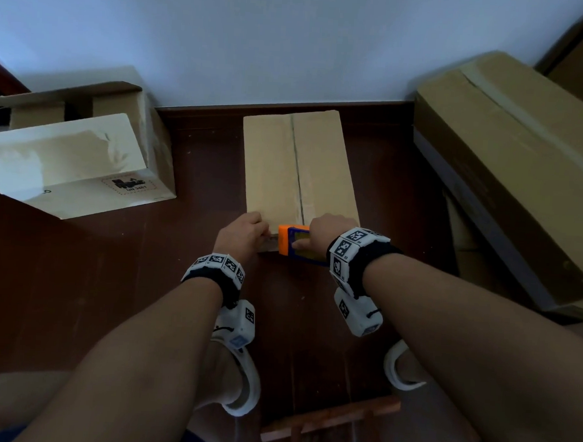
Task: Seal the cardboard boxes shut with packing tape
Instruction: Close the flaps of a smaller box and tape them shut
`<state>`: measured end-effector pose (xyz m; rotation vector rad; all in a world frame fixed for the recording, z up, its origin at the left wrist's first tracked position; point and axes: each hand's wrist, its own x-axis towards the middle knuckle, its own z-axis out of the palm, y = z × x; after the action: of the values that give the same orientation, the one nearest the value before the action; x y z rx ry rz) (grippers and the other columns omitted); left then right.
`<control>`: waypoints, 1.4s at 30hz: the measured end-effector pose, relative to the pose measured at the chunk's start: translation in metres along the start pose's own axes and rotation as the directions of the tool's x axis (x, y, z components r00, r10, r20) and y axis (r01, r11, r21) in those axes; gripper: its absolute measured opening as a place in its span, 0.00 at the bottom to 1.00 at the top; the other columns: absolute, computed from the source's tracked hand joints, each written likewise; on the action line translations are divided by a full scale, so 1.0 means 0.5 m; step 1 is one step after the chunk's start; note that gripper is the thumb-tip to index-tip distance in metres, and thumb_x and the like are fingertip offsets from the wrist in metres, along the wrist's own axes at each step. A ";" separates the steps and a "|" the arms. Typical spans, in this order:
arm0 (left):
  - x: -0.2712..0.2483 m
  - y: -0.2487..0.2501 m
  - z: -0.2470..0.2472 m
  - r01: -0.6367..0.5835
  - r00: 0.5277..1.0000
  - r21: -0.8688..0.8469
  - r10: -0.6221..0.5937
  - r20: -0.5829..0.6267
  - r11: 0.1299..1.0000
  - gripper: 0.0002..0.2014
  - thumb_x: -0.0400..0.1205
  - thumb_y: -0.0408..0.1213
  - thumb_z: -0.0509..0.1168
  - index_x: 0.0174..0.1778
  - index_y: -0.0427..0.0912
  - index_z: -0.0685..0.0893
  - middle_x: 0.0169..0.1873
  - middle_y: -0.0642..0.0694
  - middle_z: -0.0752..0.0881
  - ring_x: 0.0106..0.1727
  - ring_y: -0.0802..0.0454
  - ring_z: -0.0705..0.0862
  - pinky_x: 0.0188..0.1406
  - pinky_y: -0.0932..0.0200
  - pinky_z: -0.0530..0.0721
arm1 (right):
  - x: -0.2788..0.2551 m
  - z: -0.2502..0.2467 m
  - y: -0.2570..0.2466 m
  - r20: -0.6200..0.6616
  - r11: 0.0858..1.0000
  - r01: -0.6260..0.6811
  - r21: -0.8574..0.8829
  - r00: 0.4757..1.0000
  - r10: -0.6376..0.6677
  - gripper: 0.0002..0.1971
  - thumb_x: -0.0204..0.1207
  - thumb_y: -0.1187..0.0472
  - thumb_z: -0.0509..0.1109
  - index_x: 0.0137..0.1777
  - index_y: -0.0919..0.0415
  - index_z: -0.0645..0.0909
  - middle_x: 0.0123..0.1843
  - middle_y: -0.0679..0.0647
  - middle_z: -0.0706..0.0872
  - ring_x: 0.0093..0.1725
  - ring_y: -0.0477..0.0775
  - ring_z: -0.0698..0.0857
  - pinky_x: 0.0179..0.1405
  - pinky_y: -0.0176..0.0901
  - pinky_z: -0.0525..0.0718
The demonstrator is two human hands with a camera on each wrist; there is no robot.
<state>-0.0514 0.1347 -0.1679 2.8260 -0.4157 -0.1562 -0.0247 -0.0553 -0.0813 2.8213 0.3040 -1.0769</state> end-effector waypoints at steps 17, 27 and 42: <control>-0.003 -0.014 -0.010 0.109 0.993 -0.053 -0.106 0.059 0.993 0.10 0.82 0.45 0.67 0.43 0.42 0.85 0.45 0.48 0.79 0.51 0.48 0.81 0.35 0.53 0.79 | -0.046 0.017 0.185 -0.031 0.992 -0.125 0.022 0.992 0.126 0.29 0.74 0.28 0.60 0.40 0.58 0.76 0.34 0.53 0.76 0.36 0.56 0.79 0.38 0.46 0.76; 0.008 -0.014 -0.035 0.060 0.993 0.026 -0.063 0.099 0.998 0.09 0.84 0.43 0.65 0.48 0.40 0.85 0.47 0.44 0.79 0.52 0.45 0.80 0.35 0.56 0.72 | -0.057 -0.004 0.211 -0.070 0.984 -0.173 -0.050 0.983 0.169 0.28 0.75 0.29 0.60 0.32 0.56 0.70 0.34 0.53 0.77 0.37 0.56 0.80 0.37 0.45 0.76; 0.009 0.023 -0.022 0.117 0.975 0.130 -0.139 0.173 0.985 0.07 0.85 0.39 0.61 0.56 0.43 0.79 0.53 0.45 0.76 0.60 0.48 0.75 0.36 0.53 0.78 | -0.071 0.011 0.221 -0.039 0.977 -0.215 -0.005 0.976 0.214 0.29 0.75 0.29 0.59 0.33 0.56 0.72 0.35 0.52 0.77 0.35 0.54 0.78 0.37 0.44 0.75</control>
<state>-0.0486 0.1256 -0.1541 2.9685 -0.2890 -0.4316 -0.0294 -0.1690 -0.0586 2.7890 0.0057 -0.9742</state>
